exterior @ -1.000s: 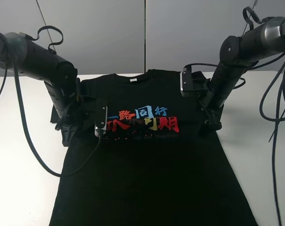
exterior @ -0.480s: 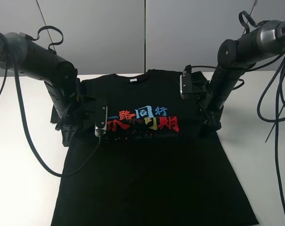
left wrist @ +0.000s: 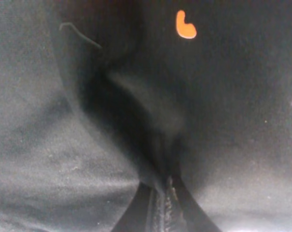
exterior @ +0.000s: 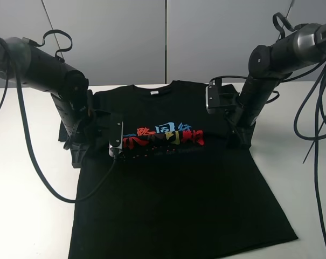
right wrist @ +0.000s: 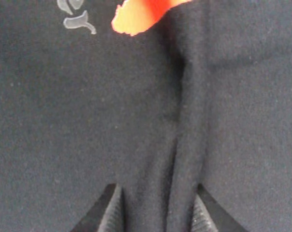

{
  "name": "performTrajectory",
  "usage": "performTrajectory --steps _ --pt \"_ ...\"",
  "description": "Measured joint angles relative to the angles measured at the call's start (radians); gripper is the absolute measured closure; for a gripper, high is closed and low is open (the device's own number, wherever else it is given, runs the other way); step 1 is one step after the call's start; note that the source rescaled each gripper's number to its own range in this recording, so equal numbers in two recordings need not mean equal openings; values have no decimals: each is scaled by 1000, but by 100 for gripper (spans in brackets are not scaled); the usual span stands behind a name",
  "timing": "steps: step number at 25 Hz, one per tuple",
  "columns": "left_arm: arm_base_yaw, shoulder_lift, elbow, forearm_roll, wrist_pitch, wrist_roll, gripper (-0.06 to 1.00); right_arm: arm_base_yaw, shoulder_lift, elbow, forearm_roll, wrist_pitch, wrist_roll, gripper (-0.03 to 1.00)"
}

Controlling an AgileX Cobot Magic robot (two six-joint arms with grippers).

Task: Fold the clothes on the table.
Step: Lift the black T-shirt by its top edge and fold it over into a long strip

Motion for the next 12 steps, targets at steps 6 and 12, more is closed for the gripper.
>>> performTrajectory --steps 6,12 --pt "0 0 0 -2 -2 0 94 0 0 0 7 8 28 53" --pt "0 0 0 -4 -10 0 94 0 -33 6 7 -10 32 38"
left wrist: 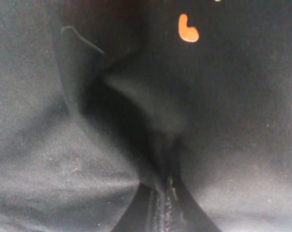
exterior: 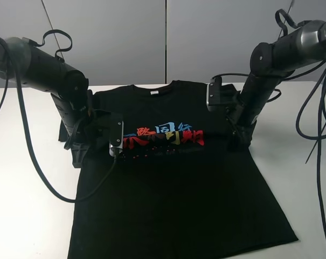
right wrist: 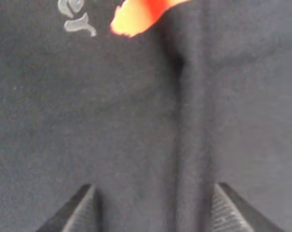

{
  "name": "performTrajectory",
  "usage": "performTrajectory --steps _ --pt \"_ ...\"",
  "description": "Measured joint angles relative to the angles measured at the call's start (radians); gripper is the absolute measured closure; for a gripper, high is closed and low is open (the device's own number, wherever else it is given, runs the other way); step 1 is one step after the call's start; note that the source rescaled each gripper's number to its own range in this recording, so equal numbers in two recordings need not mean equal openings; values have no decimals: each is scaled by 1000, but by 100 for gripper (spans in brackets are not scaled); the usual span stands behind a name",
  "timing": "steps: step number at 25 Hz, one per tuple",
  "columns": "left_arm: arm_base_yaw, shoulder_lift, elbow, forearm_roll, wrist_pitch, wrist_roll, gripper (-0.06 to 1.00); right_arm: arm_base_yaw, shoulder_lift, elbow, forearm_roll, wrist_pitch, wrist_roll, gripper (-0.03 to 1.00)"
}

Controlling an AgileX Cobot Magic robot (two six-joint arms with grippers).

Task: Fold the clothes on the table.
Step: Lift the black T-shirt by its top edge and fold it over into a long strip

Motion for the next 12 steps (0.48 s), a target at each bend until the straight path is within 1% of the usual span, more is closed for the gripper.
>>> performTrajectory --steps 7,12 --pt "0 0 0 -4 -4 0 94 0 -18 0 0 -60 8 37" --pt "0 0 0 -6 -10 0 94 0 -9 0 0 -71 8 38"
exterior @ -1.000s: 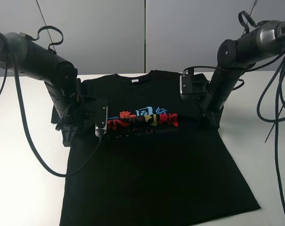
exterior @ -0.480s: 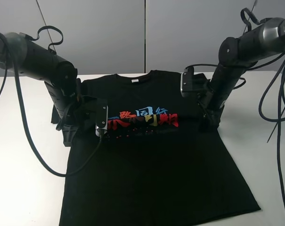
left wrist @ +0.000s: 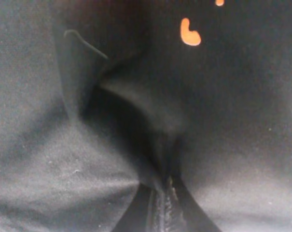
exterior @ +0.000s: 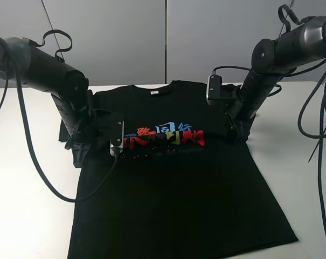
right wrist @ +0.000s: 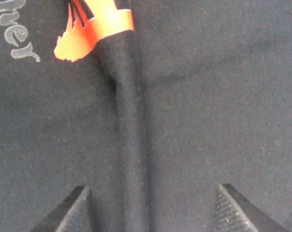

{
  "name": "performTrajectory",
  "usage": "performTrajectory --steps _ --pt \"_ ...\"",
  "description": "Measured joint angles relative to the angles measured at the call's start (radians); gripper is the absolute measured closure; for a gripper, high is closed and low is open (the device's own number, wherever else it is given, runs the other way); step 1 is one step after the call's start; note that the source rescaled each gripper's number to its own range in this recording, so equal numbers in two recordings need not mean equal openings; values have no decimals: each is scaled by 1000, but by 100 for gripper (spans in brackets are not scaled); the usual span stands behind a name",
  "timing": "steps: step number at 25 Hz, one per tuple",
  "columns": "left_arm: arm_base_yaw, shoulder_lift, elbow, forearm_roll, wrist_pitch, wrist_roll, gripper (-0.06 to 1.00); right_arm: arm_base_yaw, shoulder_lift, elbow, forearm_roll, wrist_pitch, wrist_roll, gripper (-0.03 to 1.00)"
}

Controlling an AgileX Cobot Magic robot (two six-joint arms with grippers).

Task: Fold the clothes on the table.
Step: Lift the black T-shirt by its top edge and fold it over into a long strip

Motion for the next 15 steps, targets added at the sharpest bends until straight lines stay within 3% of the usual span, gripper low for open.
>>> performTrajectory --steps 10,12,15 --pt "0 0 0 0 -6 0 94 0 28 0 -4 -8 2 45" --pt "0 0 0 0 -6 0 94 0 28 0 -15 -15 2 57" --pt "0 0 0 0 -8 0 94 0 28 0 -17 -26 2 84"
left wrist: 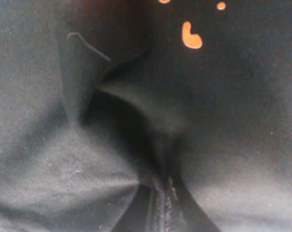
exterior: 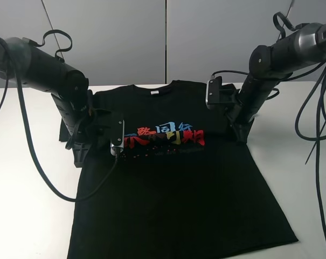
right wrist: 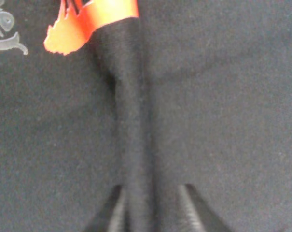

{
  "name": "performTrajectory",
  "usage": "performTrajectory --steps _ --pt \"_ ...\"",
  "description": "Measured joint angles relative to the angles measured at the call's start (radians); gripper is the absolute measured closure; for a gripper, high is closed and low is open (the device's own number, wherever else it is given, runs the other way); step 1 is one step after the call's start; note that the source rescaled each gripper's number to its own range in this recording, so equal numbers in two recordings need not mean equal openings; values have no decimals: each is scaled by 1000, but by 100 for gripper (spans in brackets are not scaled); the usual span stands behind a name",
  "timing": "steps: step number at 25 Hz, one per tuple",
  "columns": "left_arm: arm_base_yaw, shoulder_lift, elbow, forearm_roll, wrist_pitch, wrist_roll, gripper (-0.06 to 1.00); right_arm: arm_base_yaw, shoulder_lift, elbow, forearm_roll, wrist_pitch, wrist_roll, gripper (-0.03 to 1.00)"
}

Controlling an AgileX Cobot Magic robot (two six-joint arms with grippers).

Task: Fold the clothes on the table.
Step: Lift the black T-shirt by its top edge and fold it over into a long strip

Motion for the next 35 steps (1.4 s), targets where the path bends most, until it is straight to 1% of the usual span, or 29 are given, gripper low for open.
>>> performTrajectory --steps 1,2,3,9,12,16,19,21,24,28,32,35 --pt "0 0 0 0 0 0 94 0 0 0 0 -4 2 92" --pt "0 0 0 0 0 0 94 0 0 0 0 -7 2 95" --pt "0 0 0 0 0 0 94 0 0 0 0 -7 2 96" --pt "0 0 0 0 -8 -16 94 0 0 0 0 15 4 97" --pt "0 -3 0 -2 -36 -41 94 0 -14 0 0 31 4 97" --pt "0 -29 0 -2 -65 -50 94 0 -74 0 0 37 4 97" --pt "0 -58 -26 6 -59 -90 94 0 -128 0 0 39 15 97" --pt "0 -84 -48 31 -57 -121 94 0 -169 0 0 40 20 97" --pt "0 -128 -88 72 -25 -147 94 0 -236 0 -8 41 24 97" --pt "0 -194 -151 85 25 -159 94 0 -332 2 -34 42 62 97" --pt "0 -270 -208 89 67 -161 94 0 -441 2 -34 49 72 97" --pt "0 -327 -239 91 115 -161 94 0 -524 2 -34 97 74 97"
